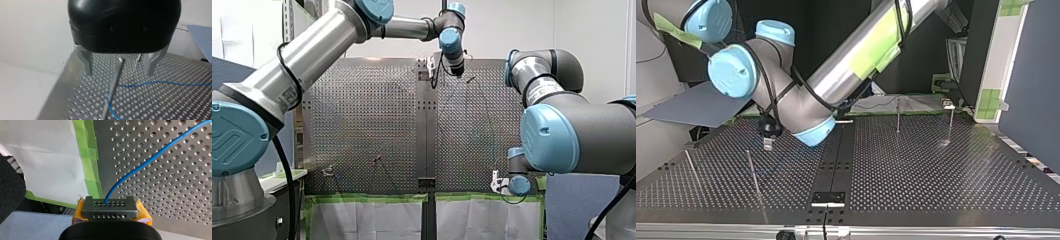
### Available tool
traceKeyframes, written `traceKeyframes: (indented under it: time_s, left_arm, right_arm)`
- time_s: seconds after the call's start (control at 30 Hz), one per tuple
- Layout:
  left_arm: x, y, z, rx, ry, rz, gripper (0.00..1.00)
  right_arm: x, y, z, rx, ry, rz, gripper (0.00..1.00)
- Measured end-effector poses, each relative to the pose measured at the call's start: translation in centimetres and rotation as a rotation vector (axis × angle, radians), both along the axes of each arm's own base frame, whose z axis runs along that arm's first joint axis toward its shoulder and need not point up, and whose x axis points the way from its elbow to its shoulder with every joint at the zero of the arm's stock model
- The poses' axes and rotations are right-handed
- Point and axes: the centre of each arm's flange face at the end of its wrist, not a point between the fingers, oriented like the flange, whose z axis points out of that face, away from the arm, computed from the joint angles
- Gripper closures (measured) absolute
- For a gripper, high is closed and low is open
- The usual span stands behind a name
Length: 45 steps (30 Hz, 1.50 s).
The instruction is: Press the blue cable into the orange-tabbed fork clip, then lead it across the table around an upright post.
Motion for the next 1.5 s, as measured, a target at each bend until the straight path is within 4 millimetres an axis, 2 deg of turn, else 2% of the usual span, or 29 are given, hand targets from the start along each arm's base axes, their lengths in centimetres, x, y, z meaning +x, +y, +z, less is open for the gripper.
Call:
traceKeyframes:
  time_s: [0.37, 0.93, 1.5]
  left_arm:
    - [-6.7, -1.5, 3.2, -0.010, -0.087, -0.082, 0.02]
    - [-8.8, 2.3, 7.9, -0.248, -0.153, -0.066, 0.02]
    - [-12.1, 5.7, 11.6, -0.417, -0.229, -0.096, 0.02]
  right_arm:
    - [0.0, 0.0, 0.0, 0.000, 0.000, 0.000, 1.00]
    - [0.4, 0.1, 0.0, 0.001, 0.000, 0.009, 1.00]
    - [0.5, 0.2, 0.0, 0.000, 0.003, 0.012, 1.00]
